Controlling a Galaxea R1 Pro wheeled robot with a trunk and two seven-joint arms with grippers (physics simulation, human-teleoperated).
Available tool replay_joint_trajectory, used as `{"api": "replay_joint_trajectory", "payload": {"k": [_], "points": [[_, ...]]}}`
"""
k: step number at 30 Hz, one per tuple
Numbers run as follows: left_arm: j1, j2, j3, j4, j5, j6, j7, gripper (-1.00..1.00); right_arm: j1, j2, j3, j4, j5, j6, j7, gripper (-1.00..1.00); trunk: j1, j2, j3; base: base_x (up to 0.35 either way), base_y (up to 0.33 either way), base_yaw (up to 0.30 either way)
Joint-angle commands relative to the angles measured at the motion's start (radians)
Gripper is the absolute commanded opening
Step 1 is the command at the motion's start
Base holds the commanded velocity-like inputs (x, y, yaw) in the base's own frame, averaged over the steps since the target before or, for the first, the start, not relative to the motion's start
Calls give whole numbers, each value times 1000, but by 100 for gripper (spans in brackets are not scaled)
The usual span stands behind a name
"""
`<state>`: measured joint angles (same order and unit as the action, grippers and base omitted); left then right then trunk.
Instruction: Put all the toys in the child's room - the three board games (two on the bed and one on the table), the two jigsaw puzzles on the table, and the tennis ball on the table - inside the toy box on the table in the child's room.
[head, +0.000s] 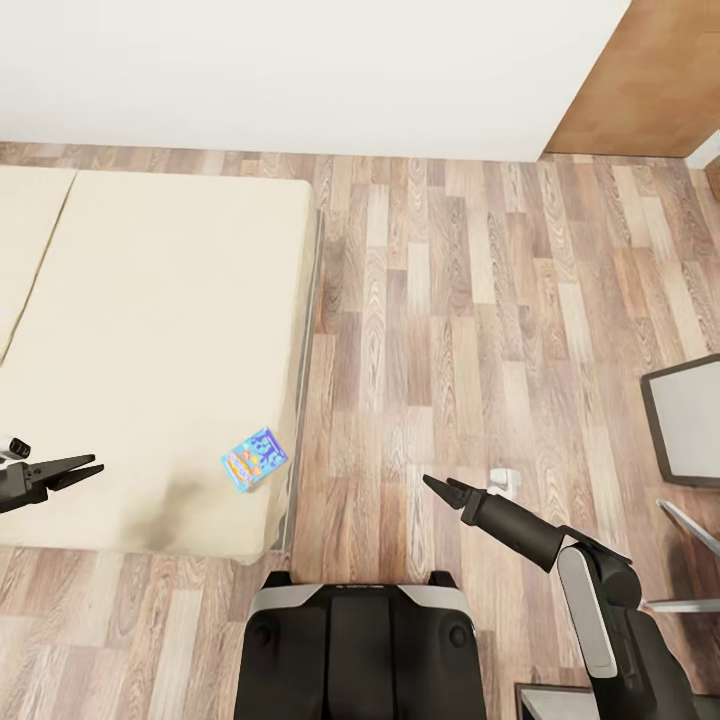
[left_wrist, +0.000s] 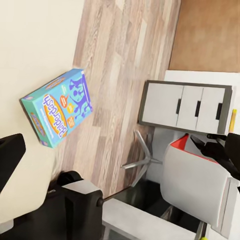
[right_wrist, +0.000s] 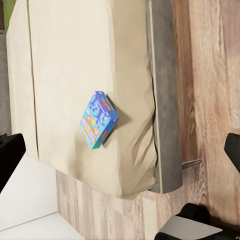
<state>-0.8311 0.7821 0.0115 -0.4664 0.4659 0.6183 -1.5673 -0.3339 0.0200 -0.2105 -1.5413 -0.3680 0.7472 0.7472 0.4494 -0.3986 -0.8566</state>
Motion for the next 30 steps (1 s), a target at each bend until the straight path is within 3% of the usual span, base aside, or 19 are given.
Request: {"api": "replay_joint_trajectory", "payload": {"k": [1, 30], "points": [[0, 0, -1, 0, 0, 11, -4, 100, 0, 1, -2, 0, -2, 6, 3, 100, 1, -1, 1, 0, 0, 0], [0, -3, -2, 0, -1, 10, -4, 100, 0, 1, -1, 0, -3, 6, 2, 100, 1, -1, 48, 0, 0, 0]]}}
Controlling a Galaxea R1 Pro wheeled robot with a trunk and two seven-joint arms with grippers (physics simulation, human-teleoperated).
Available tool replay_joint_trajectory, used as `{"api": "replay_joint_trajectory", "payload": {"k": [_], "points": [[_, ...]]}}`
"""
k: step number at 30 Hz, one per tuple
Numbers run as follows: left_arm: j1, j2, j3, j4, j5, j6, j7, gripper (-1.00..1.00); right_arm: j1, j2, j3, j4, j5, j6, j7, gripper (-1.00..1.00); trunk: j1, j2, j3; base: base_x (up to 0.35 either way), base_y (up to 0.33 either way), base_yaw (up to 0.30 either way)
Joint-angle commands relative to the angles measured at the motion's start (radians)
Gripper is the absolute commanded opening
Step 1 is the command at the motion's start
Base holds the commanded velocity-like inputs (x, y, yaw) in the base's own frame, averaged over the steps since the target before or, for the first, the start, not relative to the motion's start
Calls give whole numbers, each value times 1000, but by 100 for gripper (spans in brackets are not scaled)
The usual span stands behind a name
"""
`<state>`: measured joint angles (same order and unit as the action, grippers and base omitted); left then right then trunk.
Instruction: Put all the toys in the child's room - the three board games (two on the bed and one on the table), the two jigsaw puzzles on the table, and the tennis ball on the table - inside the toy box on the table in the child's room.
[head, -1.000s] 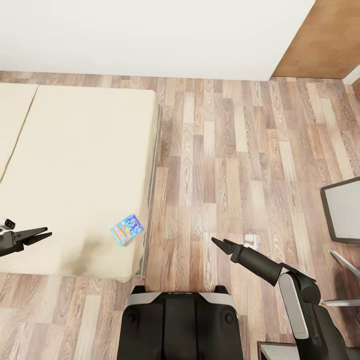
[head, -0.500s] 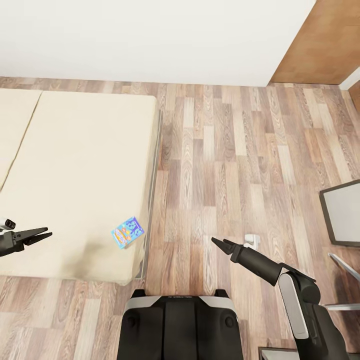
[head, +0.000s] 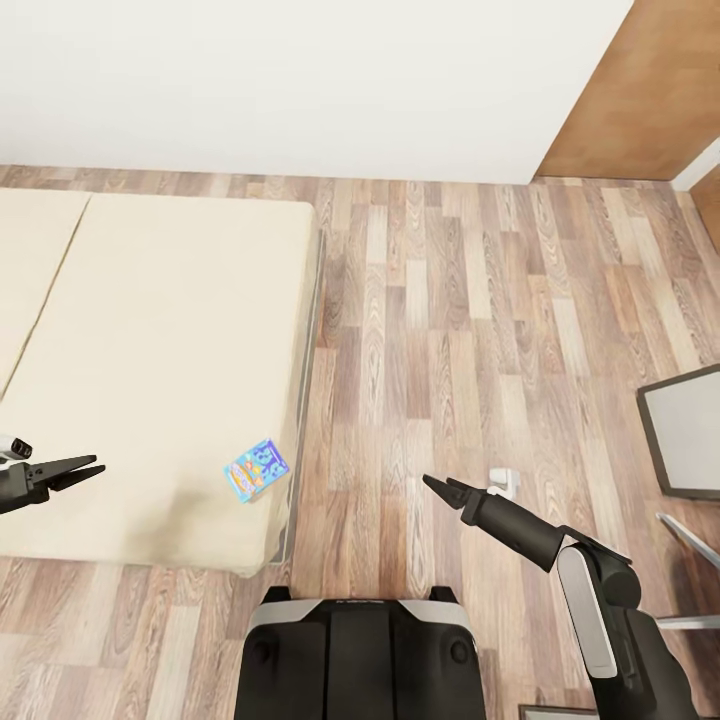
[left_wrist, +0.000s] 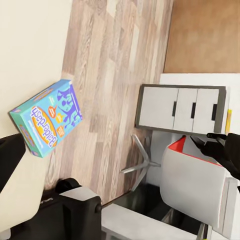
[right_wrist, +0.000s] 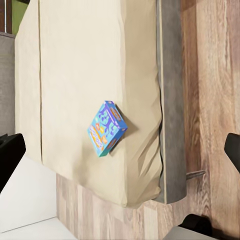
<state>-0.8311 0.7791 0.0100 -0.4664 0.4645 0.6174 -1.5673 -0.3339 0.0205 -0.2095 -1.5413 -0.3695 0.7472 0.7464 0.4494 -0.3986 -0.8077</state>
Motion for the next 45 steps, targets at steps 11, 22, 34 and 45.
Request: {"api": "replay_joint_trajectory", "payload": {"k": [11, 22, 34, 45], "points": [[0, 0, -1, 0, 0, 10, -4, 100, -1, 3, -1, -1, -3, 6, 2, 100, 1, -1, 17, 0, 0, 0], [0, 1, 0, 0, 0, 10, -4, 100, -1, 9, -1, 0, 4, 5, 2, 100, 1, -1, 35, 0, 0, 0], [0, 0, -1, 0, 0, 9, -4, 100, -1, 11, -1, 0, 7, 4, 2, 100, 1, -1, 55, 0, 0, 0], [0, -2, -1, 0, 0, 8, -4, 100, -1, 11, -1, 0, 8, 4, 2, 100, 1, -1, 73, 0, 0, 0]]}}
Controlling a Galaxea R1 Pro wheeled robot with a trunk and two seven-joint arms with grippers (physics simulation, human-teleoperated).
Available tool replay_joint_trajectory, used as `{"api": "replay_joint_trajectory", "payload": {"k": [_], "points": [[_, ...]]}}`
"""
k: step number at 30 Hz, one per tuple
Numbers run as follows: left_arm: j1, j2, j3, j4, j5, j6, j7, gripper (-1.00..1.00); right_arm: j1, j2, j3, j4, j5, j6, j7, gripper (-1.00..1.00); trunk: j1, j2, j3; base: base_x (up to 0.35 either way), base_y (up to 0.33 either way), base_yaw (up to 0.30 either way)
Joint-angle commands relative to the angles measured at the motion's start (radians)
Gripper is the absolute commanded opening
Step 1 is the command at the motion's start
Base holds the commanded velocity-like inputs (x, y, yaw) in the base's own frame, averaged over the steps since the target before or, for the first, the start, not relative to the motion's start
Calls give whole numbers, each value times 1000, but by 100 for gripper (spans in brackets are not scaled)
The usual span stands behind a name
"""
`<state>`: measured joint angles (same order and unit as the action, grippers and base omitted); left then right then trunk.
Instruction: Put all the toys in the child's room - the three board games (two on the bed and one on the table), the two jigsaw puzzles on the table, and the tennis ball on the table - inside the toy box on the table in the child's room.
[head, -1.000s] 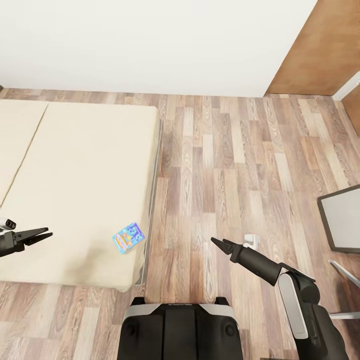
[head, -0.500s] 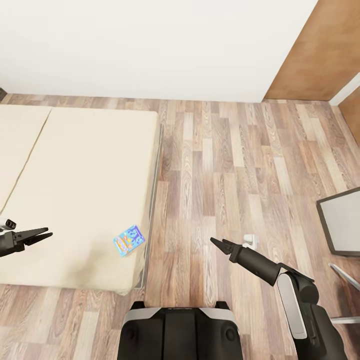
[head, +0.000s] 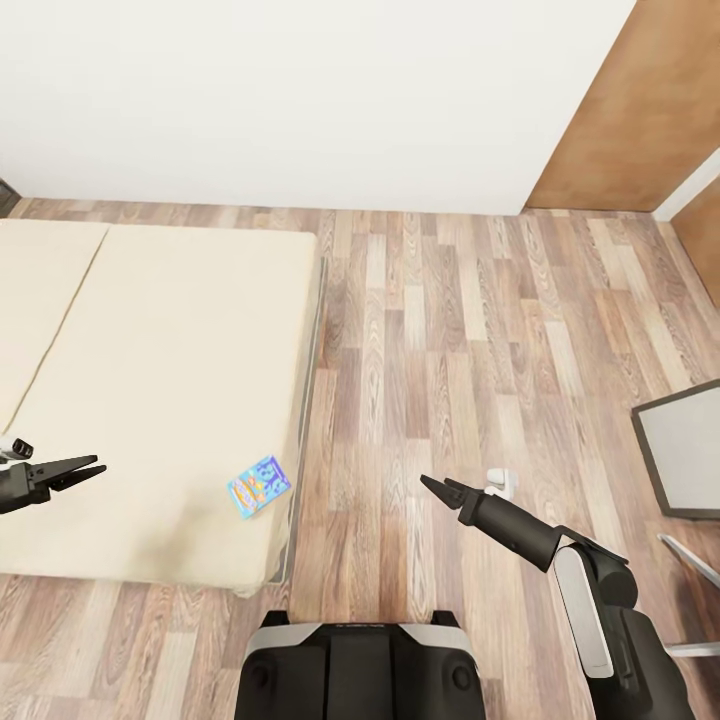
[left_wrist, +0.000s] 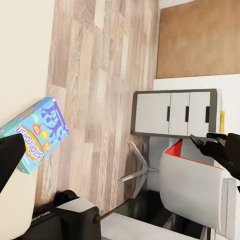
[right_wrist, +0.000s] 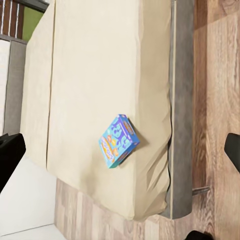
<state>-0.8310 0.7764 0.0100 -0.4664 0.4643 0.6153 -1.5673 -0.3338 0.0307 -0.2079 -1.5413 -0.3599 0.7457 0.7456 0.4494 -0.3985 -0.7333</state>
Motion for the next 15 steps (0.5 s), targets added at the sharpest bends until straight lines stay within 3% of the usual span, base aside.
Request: {"api": "replay_joint_trajectory", "payload": {"k": [1, 15], "points": [[0, 0, -1, 0, 0, 11, -4, 100, -1, 1, -2, 0, -2, 6, 3, 100, 1, -1, 1, 0, 0, 0], [0, -4, -1, 0, 0, 9, -4, 100, -1, 2, -2, 0, -2, 6, 3, 100, 1, -1, 24, 0, 0, 0]]}}
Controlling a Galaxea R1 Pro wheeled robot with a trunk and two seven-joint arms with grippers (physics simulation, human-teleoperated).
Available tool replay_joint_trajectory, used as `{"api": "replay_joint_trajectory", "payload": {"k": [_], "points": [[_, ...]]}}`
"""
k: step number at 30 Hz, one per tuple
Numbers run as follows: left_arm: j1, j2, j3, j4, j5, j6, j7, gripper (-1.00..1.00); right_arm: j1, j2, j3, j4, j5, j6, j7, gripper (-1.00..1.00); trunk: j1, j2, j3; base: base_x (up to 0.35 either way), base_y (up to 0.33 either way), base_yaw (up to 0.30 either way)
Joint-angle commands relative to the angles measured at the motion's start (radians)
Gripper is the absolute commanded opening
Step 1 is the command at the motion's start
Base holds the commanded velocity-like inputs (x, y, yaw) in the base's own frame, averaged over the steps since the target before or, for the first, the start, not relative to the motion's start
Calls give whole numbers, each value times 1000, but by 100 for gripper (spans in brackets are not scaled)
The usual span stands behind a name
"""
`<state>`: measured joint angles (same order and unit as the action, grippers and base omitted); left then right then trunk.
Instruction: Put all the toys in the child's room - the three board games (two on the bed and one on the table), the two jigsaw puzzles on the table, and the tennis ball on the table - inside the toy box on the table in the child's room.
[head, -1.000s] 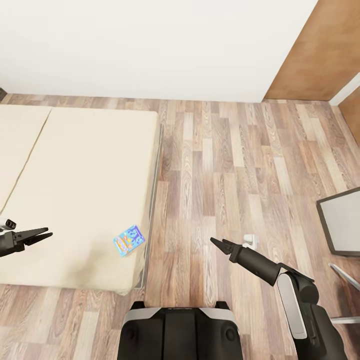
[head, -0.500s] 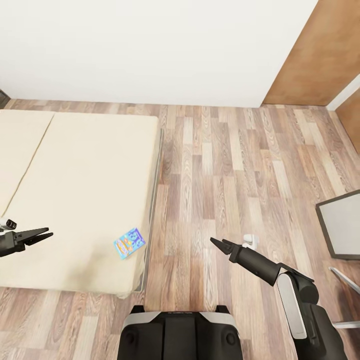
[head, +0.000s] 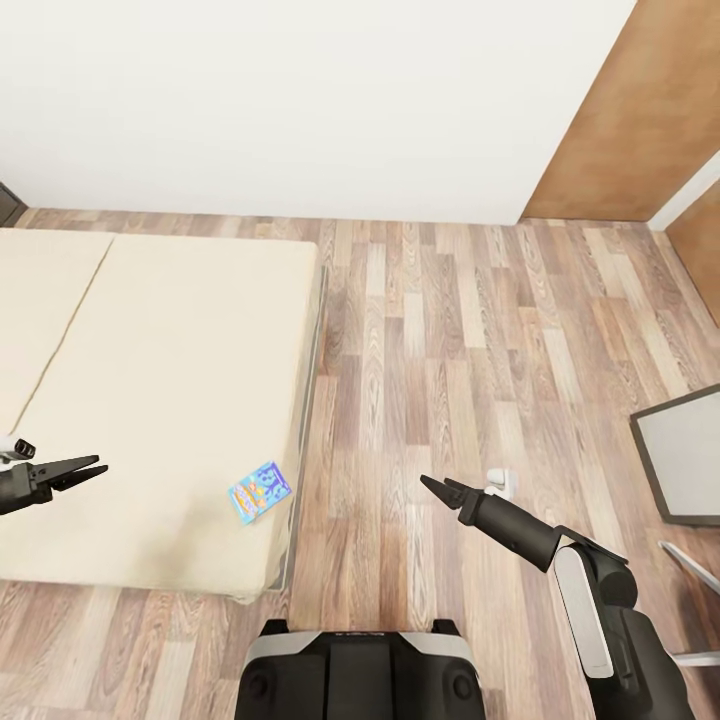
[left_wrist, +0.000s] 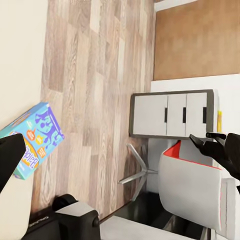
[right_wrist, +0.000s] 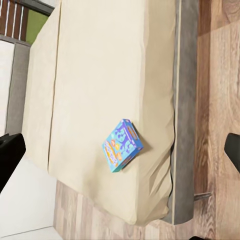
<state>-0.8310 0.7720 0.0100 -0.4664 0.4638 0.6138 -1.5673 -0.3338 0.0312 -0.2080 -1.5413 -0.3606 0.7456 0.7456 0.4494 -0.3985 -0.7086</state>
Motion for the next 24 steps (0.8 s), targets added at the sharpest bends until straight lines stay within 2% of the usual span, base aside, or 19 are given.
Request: {"api": "replay_joint_trajectory", "payload": {"k": [1, 24], "points": [[0, 0, -1, 0, 1, 11, -4, 100, -1, 1, -2, 0, -2, 6, 3, 100, 1, -1, 1, 0, 0, 0], [0, 0, -1, 0, 0, 11, -4, 100, -1, 2, -2, 0, -1, 6, 3, 100, 1, -1, 39, 0, 0, 0]]}}
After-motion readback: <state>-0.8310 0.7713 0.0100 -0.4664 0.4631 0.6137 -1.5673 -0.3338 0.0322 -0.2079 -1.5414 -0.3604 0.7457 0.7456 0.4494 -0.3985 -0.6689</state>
